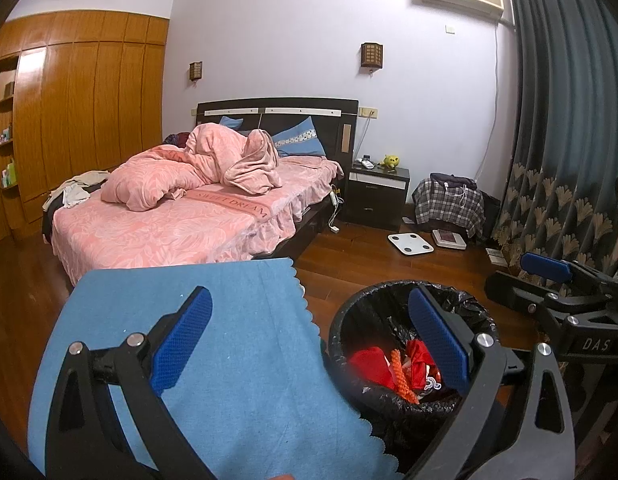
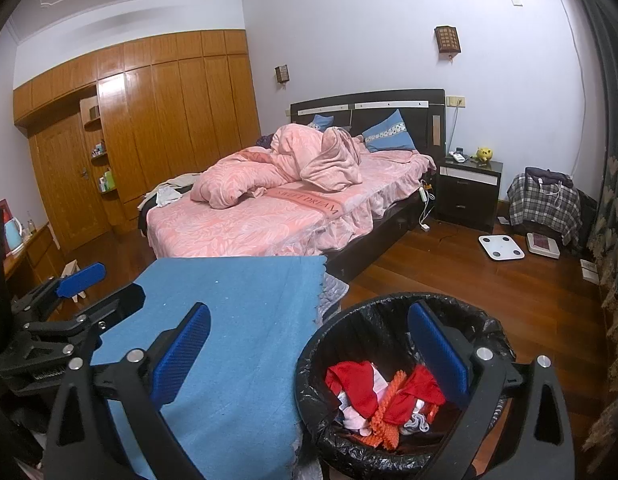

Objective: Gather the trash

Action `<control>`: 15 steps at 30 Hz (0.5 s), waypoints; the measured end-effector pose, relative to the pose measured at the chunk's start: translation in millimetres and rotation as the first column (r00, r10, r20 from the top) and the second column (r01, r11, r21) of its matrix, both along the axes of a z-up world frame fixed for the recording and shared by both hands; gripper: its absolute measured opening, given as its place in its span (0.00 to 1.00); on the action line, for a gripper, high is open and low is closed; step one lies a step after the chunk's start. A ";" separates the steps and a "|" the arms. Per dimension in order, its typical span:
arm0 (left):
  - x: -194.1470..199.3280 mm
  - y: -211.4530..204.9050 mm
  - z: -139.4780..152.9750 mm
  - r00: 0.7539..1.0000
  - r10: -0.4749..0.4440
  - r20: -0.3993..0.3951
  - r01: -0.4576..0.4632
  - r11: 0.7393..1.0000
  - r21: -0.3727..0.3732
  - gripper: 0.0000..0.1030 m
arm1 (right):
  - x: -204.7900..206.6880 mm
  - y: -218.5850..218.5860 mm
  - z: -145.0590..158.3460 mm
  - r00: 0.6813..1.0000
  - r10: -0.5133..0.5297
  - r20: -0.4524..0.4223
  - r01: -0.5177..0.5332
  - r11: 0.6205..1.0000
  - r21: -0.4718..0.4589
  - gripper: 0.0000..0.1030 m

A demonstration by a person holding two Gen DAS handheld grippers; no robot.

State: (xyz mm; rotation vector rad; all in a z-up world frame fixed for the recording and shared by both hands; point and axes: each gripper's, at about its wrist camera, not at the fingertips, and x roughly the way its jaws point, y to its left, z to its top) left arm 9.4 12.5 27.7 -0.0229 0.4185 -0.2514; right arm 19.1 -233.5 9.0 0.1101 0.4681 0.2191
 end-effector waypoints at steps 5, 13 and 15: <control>-0.1 0.0 0.8 1.000 -0.001 -0.001 0.001 1.000 0.002 0.93 | 0.3 -1.1 0.1 1.000 0.001 -0.001 -0.001 1.000 0.001 0.94; 0.4 -0.9 1.8 1.000 0.000 -0.001 0.000 1.000 0.001 0.93 | 0.3 -1.0 0.3 1.000 0.000 0.000 0.000 1.000 0.001 0.94; 0.4 -1.0 2.1 1.000 -0.001 -0.001 0.001 1.000 0.002 0.93 | 0.3 -1.2 0.3 1.000 0.000 -0.001 0.000 1.000 0.001 0.94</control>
